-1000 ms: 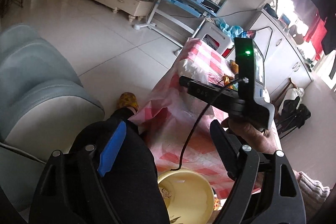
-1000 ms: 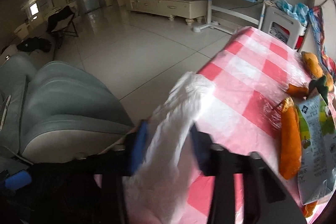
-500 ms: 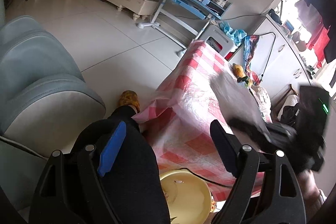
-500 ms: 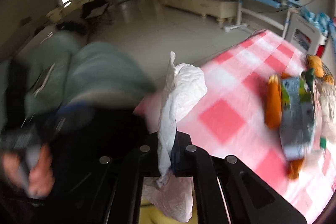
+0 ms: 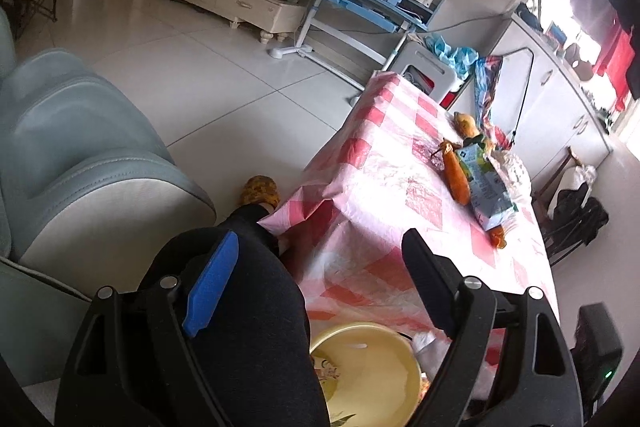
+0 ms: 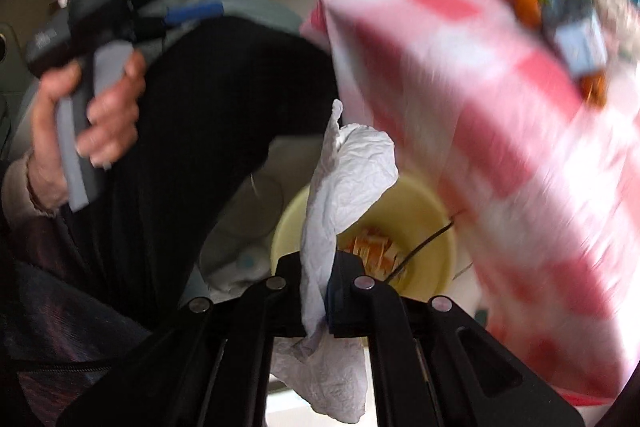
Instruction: Collect trash
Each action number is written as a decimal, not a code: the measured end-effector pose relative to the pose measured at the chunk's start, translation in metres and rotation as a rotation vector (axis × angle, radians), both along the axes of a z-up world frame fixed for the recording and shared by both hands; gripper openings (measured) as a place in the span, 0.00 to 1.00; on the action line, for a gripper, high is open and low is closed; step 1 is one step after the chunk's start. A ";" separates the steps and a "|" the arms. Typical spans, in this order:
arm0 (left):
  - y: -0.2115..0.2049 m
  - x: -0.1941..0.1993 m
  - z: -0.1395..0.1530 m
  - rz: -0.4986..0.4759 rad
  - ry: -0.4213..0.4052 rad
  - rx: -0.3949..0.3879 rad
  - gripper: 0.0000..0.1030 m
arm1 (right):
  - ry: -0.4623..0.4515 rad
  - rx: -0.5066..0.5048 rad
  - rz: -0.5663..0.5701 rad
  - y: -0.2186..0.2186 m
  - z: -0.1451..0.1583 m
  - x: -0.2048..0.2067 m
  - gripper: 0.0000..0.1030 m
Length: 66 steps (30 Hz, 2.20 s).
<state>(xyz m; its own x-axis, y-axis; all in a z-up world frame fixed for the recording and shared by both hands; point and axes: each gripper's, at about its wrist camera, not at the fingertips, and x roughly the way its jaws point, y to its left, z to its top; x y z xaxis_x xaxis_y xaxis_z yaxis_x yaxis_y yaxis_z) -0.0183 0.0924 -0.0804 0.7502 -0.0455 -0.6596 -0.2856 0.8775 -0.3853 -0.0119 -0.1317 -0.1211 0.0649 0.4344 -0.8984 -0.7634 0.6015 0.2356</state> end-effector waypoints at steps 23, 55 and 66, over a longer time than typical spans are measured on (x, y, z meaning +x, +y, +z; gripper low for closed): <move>-0.020 -0.001 0.003 -0.037 0.029 0.131 0.84 | -0.311 0.198 -0.429 -0.059 0.047 0.026 0.65; -0.030 0.000 0.005 -0.051 0.042 0.188 0.85 | -0.816 0.173 -0.835 -0.141 0.115 -0.014 0.90; -0.030 0.000 0.004 -0.050 0.047 0.179 0.86 | -0.814 0.138 -0.799 -0.135 0.115 -0.017 0.90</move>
